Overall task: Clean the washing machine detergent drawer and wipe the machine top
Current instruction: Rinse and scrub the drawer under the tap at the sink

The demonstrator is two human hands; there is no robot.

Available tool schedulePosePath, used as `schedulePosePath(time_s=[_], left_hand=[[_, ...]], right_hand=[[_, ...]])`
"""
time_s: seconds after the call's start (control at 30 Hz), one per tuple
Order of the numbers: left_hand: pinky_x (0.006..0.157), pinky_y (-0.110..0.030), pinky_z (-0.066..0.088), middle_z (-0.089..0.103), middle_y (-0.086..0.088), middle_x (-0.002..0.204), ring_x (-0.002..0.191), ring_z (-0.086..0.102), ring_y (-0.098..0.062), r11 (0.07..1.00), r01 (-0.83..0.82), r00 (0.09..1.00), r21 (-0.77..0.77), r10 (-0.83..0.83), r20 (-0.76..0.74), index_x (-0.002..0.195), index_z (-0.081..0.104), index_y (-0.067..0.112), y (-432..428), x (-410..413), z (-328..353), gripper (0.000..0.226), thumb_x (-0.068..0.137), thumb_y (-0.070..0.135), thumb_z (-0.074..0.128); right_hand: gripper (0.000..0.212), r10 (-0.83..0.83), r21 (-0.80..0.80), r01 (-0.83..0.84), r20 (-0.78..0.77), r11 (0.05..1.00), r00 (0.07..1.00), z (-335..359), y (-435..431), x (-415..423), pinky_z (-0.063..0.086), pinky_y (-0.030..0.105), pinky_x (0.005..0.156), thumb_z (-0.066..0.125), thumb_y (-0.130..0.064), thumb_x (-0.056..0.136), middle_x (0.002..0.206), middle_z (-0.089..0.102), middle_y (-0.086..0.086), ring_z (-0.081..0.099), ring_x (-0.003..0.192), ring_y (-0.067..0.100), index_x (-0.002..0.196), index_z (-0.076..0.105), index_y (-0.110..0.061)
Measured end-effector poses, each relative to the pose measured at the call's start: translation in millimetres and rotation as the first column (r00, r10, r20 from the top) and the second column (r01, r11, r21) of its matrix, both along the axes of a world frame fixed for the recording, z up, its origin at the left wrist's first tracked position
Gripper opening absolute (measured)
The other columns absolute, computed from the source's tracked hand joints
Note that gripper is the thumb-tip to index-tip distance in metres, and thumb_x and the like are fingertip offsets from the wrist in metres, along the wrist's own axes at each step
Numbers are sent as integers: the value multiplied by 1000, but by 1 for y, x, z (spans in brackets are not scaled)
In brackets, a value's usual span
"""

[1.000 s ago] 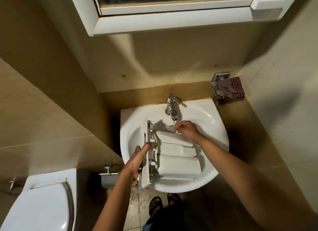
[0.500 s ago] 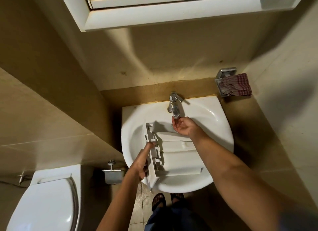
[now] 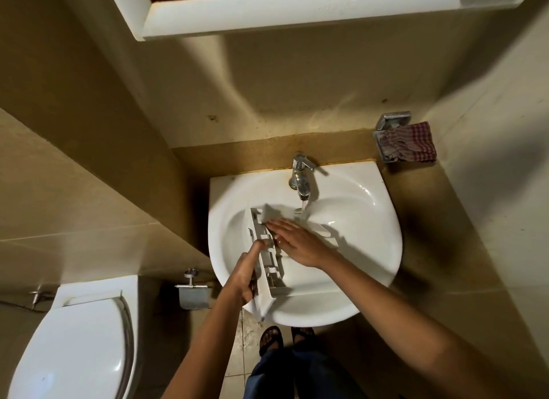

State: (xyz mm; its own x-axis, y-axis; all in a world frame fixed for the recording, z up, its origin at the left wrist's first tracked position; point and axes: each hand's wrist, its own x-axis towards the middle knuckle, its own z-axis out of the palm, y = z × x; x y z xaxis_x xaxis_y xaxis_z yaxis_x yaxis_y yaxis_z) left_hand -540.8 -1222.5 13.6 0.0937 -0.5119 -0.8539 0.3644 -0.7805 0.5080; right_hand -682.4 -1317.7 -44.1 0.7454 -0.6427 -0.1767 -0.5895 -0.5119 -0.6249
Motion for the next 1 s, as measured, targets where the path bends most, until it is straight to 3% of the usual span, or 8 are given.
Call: schedulePosePath(time_s=[0.07,0.2,0.3,0.37,0.6,0.77,0.87,1.0], left_hand=[[84,-36,50,65,-10,103,93,59,-24,1000,18,1000,6,-18,22,119,61,21,0,-1,-4,79,54,67,66],[63,-31,35,50,-5,86,73,44,-19,1000,30,997,5,-30,66,119,56,22,1,-3,-16,87,49,72,65],[73,-33,47,67,-6,81,73,63,-21,999,25,999,-25,-24,36,108,65,18,-3,-4,-11,58,75,65,58],[63,-31,51,71,-6,66,57,69,-19,999,18,1000,-45,-17,15,97,68,15,-7,-2,-17,46,88,56,49],[80,-38,48,70,-8,68,73,64,-26,998,40,999,-41,-40,-3,90,70,17,-15,-1,-13,47,76,60,58],[79,-35,46,68,-9,79,78,59,-24,999,18,1000,-34,-18,9,89,67,16,-12,1,-22,40,84,55,56],[74,-34,50,73,-10,83,74,66,-26,1000,17,999,-18,-18,-31,99,73,11,-13,-1,-22,59,77,63,56],[90,-46,53,75,-13,96,89,72,-33,999,-18,1000,41,17,22,112,70,14,-14,-6,-33,89,51,79,63]], right_hand=[[47,-90,16,93,-140,996,986,-6,-5,-16,8,31,117,27,-37,104,156,23,-7,16,142,8,150,24,-28],[40,-343,217,422,-325,880,881,-12,-17,-32,26,41,110,24,-36,102,144,43,1,35,134,23,131,45,-18],[46,-326,61,376,-387,924,863,-2,-19,-11,14,46,116,19,-37,100,145,42,6,31,137,24,130,45,-13],[50,-281,14,301,-321,953,904,11,-13,10,7,42,119,19,-36,102,154,31,5,22,144,21,144,36,-14],[48,-140,-7,142,-211,990,967,18,-11,2,9,31,118,24,-32,104,158,22,-3,17,145,13,151,24,-22],[47,-276,48,309,-341,950,899,13,-13,-32,16,36,117,22,-32,104,155,29,5,25,142,21,147,29,-14],[53,-279,35,317,-389,948,878,13,-2,-18,2,35,119,18,-35,104,160,12,4,7,148,18,152,17,-13],[51,-87,38,98,-222,994,971,16,19,-1,-4,26,118,19,-30,105,160,4,-3,-2,147,10,153,10,-17]])
